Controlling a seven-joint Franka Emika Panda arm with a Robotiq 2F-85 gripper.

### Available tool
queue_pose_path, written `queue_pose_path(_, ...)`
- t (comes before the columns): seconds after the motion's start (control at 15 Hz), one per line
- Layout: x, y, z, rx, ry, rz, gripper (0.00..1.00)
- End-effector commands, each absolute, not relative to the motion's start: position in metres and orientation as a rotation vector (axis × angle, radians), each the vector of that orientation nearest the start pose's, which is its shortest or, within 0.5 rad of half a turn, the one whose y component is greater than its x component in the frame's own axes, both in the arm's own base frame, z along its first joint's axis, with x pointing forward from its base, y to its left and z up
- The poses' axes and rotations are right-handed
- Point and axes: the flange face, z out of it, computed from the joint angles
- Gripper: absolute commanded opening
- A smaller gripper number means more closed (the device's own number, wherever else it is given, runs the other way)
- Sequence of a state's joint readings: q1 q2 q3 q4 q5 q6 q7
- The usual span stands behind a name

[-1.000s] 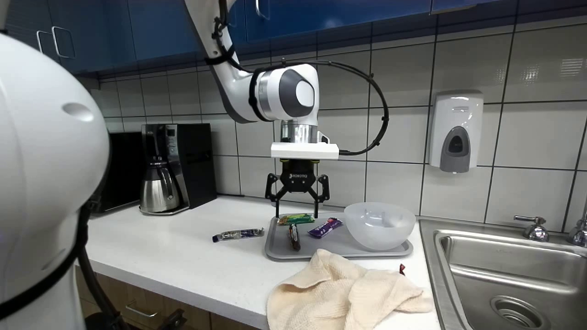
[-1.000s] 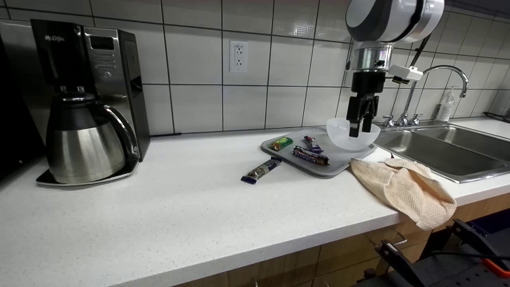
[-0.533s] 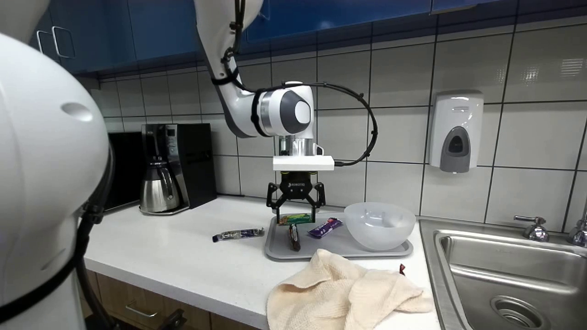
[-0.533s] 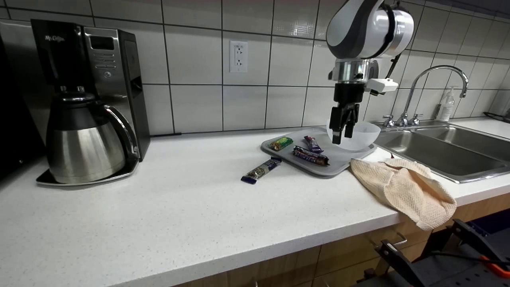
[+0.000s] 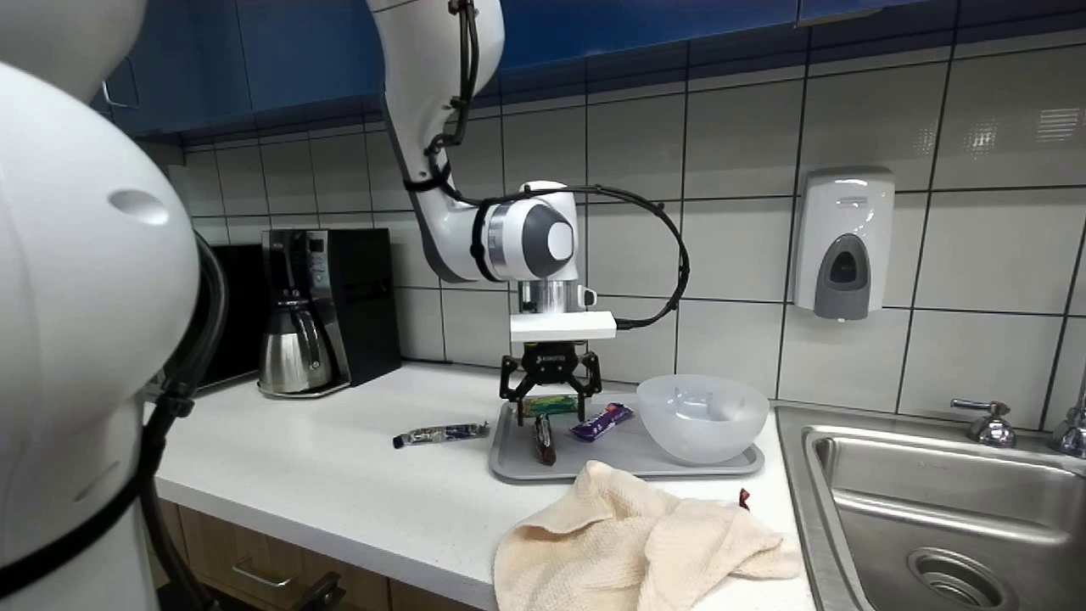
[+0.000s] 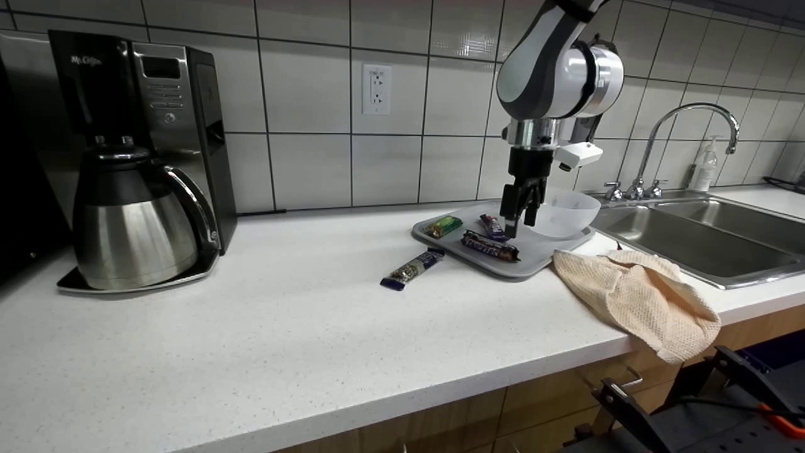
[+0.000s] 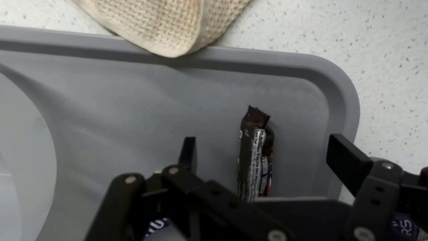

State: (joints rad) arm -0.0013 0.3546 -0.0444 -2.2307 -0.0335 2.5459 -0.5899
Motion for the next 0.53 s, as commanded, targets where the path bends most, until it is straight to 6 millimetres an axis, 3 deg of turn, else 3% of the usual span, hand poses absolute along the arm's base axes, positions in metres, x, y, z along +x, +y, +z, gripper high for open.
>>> queue_pose_path(0.0,0.563,-0.016,0.196,-3.048,-0.882,0.036,1.0)
queue_pose_path(0.47,0.577,0.0,0.174,-3.121,-0.804,0.007,1.0)
